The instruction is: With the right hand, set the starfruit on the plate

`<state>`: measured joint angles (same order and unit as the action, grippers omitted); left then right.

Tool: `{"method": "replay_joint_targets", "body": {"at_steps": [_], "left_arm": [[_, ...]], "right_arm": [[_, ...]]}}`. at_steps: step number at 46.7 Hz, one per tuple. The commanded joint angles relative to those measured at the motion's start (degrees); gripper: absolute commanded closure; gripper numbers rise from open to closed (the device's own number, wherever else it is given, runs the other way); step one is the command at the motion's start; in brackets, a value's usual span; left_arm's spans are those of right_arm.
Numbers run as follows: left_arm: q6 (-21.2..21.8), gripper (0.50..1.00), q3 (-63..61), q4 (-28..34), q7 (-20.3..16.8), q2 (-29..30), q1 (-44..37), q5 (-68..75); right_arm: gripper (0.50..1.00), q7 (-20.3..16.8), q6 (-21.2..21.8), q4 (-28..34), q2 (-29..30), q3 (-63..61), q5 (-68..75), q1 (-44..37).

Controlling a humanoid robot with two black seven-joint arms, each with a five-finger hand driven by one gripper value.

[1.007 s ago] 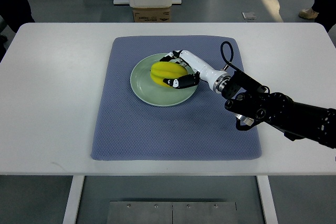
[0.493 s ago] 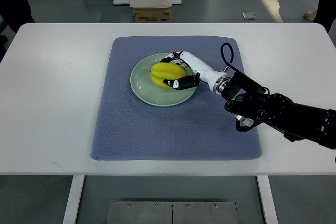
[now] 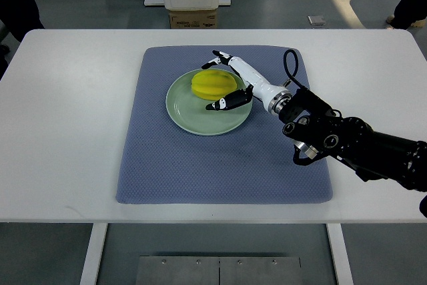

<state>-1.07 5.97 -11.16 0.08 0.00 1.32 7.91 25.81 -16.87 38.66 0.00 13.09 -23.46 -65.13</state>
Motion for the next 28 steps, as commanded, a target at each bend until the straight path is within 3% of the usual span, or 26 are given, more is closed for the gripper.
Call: {"method": "replay_joint_targets", "body": {"at_steps": [1,28], "left_arm": [[0.0,0.5,0.0,0.0,0.0,0.0,0.0,0.0],[0.0,0.5,0.0,0.0,0.0,0.0,0.0,0.0]], "right_arm": [[0.5,0.0,0.0,0.0,0.0,-0.1,0.0,-0.3],[0.5,-0.1,-0.2,0.0,0.0,-8.3,0.1,0.0]]}}
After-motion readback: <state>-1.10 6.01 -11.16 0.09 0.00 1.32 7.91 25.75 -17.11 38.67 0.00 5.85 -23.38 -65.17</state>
